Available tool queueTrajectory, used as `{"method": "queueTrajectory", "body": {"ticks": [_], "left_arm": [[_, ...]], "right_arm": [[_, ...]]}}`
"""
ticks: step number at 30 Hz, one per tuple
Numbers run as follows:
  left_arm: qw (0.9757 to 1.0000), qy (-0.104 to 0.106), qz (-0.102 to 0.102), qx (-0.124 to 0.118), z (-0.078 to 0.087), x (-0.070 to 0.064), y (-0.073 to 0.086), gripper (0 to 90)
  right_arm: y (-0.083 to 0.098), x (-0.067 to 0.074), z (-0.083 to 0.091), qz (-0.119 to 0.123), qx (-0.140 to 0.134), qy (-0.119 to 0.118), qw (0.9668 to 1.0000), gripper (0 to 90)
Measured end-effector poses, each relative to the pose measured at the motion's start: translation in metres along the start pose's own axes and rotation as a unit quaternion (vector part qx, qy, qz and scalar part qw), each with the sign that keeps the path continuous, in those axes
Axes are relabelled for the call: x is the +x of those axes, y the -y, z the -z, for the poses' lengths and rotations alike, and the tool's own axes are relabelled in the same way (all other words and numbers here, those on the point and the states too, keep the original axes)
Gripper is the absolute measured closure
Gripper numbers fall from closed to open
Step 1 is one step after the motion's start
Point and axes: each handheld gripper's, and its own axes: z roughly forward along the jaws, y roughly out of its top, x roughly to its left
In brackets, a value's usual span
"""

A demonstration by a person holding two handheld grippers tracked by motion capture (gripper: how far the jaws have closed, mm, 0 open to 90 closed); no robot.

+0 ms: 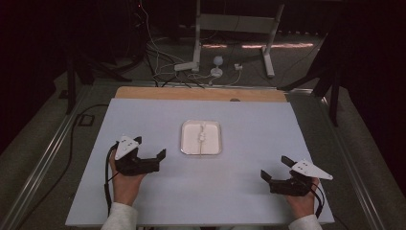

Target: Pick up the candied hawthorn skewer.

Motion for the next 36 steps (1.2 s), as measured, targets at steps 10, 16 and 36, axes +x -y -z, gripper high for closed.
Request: {"method": "queueTrajectory", "body": {"ticks": [10,16,36], "left_arm": [[0.9998,0.013,-0.009,0.010,-0.030,-0.015,-0.014,0.5],[0.9996,0.021,-0.011,0.019,-0.049,-0.024,-0.020,0.5],[0.9979,0.010,-0.028,0.058,-0.109,-0.047,-0.019,0.6]], "right_arm": [[0.001,-0.002,-0.001,-0.006,0.002,-0.002,1.0000,0.0],[0.001,-0.001,-0.002,-0.007,0.003,-0.001,1.0000,0.0],[0.002,-0.004,0.000,-0.008,0.002,0.000,1.0000,0.0]]}}
